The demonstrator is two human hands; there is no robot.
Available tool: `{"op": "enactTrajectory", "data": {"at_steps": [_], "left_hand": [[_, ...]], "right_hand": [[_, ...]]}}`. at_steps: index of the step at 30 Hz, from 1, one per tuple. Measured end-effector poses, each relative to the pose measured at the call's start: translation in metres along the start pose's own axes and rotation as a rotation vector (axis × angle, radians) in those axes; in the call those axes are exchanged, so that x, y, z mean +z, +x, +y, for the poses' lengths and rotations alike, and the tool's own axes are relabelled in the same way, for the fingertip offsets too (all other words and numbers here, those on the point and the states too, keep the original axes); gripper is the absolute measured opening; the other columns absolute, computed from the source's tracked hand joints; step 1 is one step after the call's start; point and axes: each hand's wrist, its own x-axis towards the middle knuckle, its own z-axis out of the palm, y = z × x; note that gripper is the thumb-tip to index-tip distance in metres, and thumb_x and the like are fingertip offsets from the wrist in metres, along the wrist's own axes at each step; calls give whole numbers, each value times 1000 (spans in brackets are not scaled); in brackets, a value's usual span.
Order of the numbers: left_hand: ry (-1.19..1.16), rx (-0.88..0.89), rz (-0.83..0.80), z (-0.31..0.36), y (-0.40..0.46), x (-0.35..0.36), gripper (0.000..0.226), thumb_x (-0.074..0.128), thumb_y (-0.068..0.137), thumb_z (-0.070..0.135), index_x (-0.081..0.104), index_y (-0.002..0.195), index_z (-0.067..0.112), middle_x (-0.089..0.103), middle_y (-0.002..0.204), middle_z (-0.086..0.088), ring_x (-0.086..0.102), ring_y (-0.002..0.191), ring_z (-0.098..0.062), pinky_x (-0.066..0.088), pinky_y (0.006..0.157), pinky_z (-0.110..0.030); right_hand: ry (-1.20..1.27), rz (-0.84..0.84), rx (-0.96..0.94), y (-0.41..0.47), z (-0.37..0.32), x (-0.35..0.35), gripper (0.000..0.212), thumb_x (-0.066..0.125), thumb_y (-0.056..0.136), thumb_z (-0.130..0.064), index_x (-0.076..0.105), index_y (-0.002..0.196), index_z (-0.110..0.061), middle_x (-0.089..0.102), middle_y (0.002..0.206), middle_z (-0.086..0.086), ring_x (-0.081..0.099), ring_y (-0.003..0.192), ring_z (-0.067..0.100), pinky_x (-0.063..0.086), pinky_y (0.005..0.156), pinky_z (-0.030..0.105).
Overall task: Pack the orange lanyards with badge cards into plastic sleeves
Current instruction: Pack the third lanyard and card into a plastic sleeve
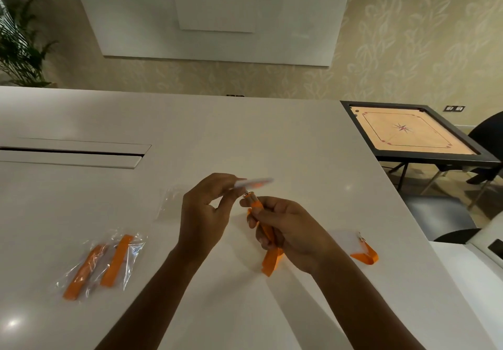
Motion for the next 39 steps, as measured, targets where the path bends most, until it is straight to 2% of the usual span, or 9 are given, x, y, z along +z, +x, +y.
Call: {"op": "enactTrajectory", "data": {"at_steps": [7,13,19,22,24,29,32,35,39], "left_hand": [[28,108,-55,-7,-7,-5,18,71,96,-2,80,109,7,77,112,-3,72,108,-19,60,89,-40],[137,193,-66,-8,-7,-10,20,68,97,5,80,114,8,76,119,-7,72,112,-21,61,90,-36],[119,203,-52,-8,-5,-8,32,73,91,-11,78,117,8,72,127,-7,67,122,-19,58,99,-35],[65,85,9,-2,-3,-5,38,61,97,-12,71,128,8,64,139,1,57,137,-14,53,107,-34],[-24,-134,30,2,-4,-3,41,55,105,-1,60,143,14,59,147,10,52,141,-6,53,109,-36],[-674,-751,-51,15,3,-3,51,58,105,27,45,154,33,70,133,14,66,126,-9,61,95,-28],[-720,-737,-147,19,7,-5,53,64,100,26,50,151,30,77,120,5,73,115,-15,64,86,-33],[-670,-698,-113,21,9,-5,51,67,100,12,55,148,26,79,107,1,76,108,-16,64,84,-33],[-524,-626,-55,24,10,-3,53,69,99,14,55,148,26,77,118,3,74,111,-11,65,86,-33]], "right_hand": [[6,-75,-73,-7,-3,-3,22,67,101,-12,73,121,-7,67,95,12,54,59,18,41,53,28],[55,-98,-98,-11,-2,0,29,63,103,-33,70,113,-6,66,100,13,52,60,19,37,55,31],[43,-20,-123,-10,2,3,27,59,107,-30,71,104,-6,68,85,6,50,57,16,41,51,25],[36,6,-128,-10,2,4,25,60,107,-30,70,108,-7,68,86,8,49,56,16,40,50,25],[19,20,-132,-10,3,5,25,59,108,-30,70,106,-7,68,80,4,49,55,15,40,49,23],[-20,70,-142,-10,6,7,28,61,107,-30,72,93,-8,70,76,2,48,52,13,39,48,22],[-61,108,-154,-9,8,8,30,63,106,-30,73,87,-8,70,75,6,47,51,15,37,47,24],[-85,153,-145,-8,9,9,33,66,104,-32,74,82,-9,70,76,12,44,49,17,36,46,25],[-86,192,-98,-10,10,8,37,60,107,-37,78,93,-7,72,78,14,46,48,16,38,46,25]]}}
